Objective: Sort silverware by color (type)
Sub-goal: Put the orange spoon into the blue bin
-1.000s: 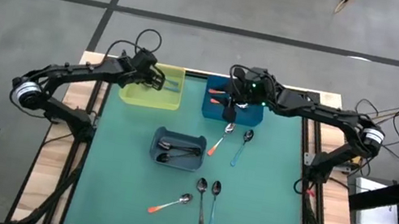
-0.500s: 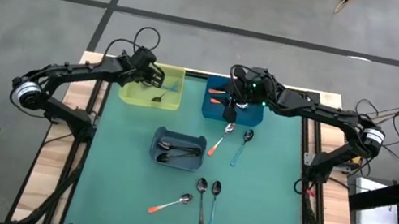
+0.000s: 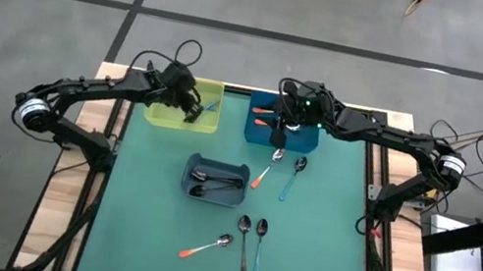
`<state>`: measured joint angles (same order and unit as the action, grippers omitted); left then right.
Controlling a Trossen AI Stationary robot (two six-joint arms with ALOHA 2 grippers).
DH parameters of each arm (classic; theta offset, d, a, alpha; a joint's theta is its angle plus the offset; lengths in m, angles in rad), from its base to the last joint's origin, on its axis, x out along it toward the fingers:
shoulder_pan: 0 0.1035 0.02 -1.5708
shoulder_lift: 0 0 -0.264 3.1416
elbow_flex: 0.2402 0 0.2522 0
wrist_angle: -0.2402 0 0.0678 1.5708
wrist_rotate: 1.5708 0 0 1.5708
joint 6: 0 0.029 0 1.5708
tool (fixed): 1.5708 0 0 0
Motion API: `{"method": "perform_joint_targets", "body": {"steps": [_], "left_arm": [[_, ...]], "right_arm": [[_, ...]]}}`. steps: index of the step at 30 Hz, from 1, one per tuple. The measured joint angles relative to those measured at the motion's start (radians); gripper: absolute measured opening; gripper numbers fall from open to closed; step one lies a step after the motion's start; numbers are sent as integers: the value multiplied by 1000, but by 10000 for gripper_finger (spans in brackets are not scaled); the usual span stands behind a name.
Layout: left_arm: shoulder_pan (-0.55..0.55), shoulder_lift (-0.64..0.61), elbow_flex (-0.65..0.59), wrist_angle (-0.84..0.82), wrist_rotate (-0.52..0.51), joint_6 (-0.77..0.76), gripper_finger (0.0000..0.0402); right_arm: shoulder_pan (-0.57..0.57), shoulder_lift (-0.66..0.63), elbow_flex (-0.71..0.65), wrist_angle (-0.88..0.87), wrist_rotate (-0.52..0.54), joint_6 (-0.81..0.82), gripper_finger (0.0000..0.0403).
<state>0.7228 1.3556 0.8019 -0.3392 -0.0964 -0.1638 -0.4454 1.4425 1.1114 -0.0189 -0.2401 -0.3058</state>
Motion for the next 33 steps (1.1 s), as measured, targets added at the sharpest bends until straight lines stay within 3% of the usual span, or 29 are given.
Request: {"method": "perform_joint_targets", "body": {"steps": [3, 10, 25, 33], "left_arm": [[-13, 4, -2, -2, 55, 22, 64], [-55, 3, -1, 2, 55, 25, 57], [-135, -42, 0, 165, 52, 210, 49], [-135, -109, 0, 335, 52, 344, 49]], "right_arm": [[0, 0, 0, -2, 0, 0, 137], [0, 0, -3, -35, 2, 62, 137], [6, 0, -28, -164, 5, 547, 137], [71, 1, 22, -164, 4, 663, 137]]}}
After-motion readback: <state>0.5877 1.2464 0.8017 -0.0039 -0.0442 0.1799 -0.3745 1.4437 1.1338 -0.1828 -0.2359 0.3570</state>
